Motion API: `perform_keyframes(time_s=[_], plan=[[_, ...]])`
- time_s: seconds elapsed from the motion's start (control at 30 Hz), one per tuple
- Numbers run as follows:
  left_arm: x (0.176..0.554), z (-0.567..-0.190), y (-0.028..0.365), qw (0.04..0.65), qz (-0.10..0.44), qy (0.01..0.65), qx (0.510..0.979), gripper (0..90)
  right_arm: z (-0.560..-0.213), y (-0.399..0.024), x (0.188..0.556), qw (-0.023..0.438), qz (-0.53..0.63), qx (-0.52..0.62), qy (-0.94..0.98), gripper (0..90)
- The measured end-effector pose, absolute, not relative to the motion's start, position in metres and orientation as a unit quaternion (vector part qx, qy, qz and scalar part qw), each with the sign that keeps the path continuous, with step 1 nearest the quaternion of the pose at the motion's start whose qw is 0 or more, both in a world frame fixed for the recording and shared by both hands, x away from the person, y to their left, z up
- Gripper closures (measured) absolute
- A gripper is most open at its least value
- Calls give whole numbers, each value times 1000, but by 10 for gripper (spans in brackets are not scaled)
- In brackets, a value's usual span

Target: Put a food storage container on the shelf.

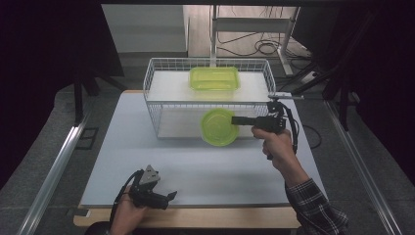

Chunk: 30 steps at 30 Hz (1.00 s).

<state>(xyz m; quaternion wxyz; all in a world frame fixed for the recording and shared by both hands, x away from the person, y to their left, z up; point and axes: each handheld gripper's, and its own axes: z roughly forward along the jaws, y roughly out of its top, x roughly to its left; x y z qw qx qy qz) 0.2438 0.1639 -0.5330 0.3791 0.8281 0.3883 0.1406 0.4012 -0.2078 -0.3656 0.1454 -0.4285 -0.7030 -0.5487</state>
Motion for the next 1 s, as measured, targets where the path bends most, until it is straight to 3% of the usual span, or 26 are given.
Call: perform_keyframes(time_s=[1.0], plan=[[244,-537,159,356,126,381,844,16,-279,-197,434,81,-576,-430,-690,807]])
